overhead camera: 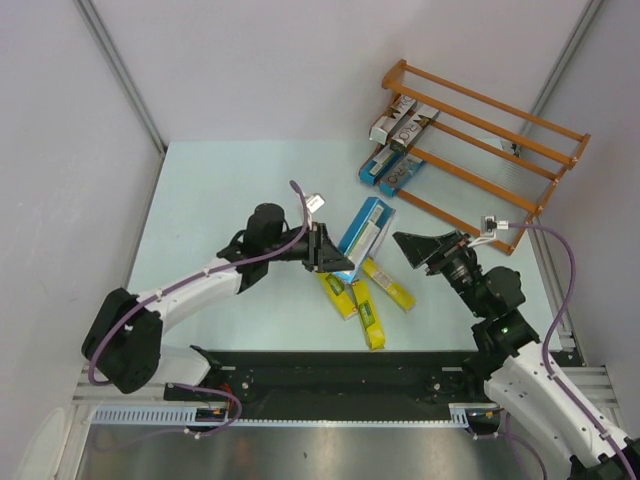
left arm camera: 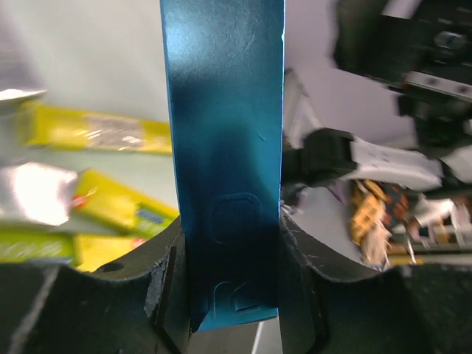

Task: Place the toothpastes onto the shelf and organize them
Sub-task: Pick up the toothpaste from the center of the board.

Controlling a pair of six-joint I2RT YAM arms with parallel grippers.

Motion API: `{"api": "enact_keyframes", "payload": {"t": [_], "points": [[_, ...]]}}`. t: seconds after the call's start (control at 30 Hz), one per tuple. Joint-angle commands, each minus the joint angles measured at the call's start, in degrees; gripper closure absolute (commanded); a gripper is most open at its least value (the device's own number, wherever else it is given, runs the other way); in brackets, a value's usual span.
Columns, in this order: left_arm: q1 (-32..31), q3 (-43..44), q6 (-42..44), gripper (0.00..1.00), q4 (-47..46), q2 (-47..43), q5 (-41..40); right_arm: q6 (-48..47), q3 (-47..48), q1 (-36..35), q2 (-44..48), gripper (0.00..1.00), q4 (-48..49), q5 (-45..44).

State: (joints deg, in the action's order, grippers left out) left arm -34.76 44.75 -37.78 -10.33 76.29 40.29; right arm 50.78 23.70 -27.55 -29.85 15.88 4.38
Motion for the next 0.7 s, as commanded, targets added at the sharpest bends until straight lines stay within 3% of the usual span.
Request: {"api": "enact_keyframes", "payload": {"t": [0.0, 0.17, 0.53, 0.6, 0.67], "points": [[-3.63, 5.25, -7.21, 0.58, -19.79, 0.87, 11.21, -1.21, 2.14, 0.22, -2.14, 0.00, 8.63, 6.42], [-6.19, 7.89, -11.78, 0.57, -26.49, 3.25, 14.55, -0.78, 2.14, 0.22, -4.43, 0.00, 10.31, 8.18], [-9.97, 9.83, -14.25, 0.57, -30.19, 8.08, 18.15, -1.21, 1.70, 0.30, -3.38, 0.03, 11.72, 8.98], [-9.97, 9.74, -14.51, 0.57, -30.63, 8.43, 18.42, -1.30, 0.47, 0.30, -1.28, 0.08, 13.56, 9.06], [-9.97, 9.74, -14.52, 0.57, -30.89, 8.78, 18.42, -1.48, -0.32, 0.30, 0.13, 0.25, 15.05, 9.33]]}}
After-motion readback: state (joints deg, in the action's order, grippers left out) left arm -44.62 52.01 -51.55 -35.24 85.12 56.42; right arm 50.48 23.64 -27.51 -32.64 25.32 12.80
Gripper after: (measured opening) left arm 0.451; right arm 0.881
